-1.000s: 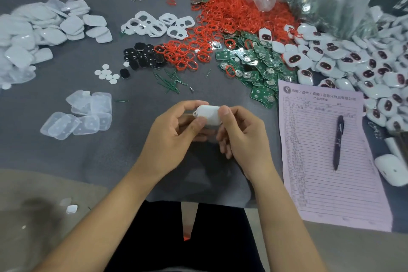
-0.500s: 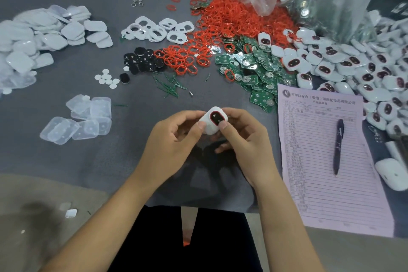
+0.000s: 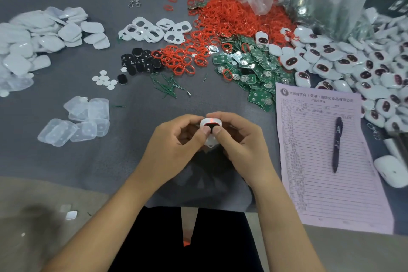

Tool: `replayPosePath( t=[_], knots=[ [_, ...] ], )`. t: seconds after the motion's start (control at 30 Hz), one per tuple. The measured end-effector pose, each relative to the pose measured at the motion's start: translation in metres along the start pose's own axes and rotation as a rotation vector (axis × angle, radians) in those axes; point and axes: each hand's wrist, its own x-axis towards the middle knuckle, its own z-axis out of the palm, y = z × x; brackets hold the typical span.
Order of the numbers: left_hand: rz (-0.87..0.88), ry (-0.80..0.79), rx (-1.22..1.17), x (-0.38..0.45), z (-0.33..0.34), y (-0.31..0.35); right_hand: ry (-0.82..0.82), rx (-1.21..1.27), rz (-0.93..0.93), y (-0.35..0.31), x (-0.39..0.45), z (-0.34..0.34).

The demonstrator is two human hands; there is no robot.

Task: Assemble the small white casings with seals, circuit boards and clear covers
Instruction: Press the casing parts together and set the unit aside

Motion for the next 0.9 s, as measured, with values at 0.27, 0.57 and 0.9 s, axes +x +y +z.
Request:
replayPosePath(
  t=[0.27, 0.57, 0.9],
  knots=[
    [-0.042, 0.048, -0.073, 0.0002, -0.0021, 0.0000, 0.007, -0.053, 0.012, -0.0027, -0.0006, 0.0021],
    [-0.044, 0.000, -0.085, 0.0037, -0.0047, -0.0055, 0.016, -0.064, 0.035, -0.0038, -0.0029, 0.0051],
    [0.020, -0.065, -0.025, 0.0077, -0.0049, -0.0022, 0.078, -0.031, -0.019, -0.0037, -0.0067, 0.0041]
  ],
)
